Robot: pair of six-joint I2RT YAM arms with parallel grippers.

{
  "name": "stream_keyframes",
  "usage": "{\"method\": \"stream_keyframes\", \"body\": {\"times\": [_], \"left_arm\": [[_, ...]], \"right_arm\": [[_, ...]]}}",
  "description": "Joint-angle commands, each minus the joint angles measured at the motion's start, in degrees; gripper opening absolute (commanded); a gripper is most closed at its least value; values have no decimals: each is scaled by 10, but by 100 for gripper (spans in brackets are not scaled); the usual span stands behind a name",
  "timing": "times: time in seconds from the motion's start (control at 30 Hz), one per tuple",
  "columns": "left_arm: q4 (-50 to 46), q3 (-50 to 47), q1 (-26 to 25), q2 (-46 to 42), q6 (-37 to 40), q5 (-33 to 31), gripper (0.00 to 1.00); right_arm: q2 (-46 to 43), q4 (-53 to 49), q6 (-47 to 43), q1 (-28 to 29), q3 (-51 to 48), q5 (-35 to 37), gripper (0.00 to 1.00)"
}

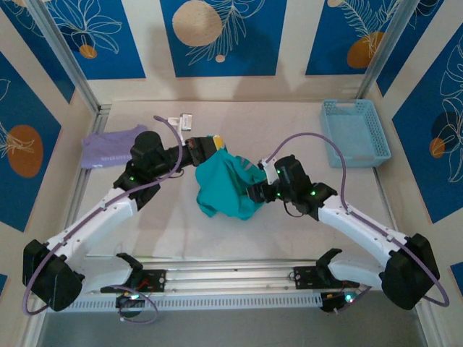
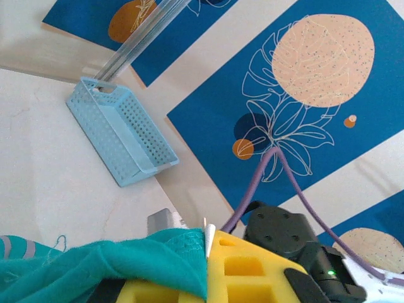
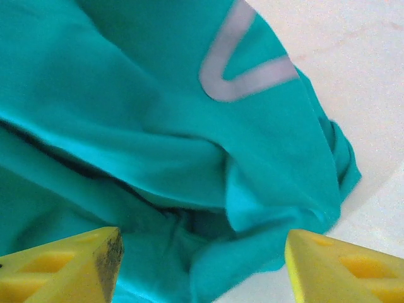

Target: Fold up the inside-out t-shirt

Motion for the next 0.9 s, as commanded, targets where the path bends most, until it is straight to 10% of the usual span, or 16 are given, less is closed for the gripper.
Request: {"method": "stream_keyframes", "body": {"times": [0.0, 0.07, 0.23, 0.53, 0.87], "left_arm": [[23, -6, 7, -13, -8, 2, 0], [24, -6, 9, -13, -8, 0, 0], [23, -6, 49, -30, -15, 6, 0], [33, 76, 198, -60, -55, 20, 0], [-155, -147, 211, -141, 94, -68, 0]], "right_arm": [[31, 86, 45, -23, -6, 7, 69], [72, 92, 69, -28, -1, 25, 63], [68, 97, 46, -73, 66, -23, 1], [-44, 86, 46, -213, 257, -241, 0], [-59, 146, 50, -191, 101, -377, 0]]}}
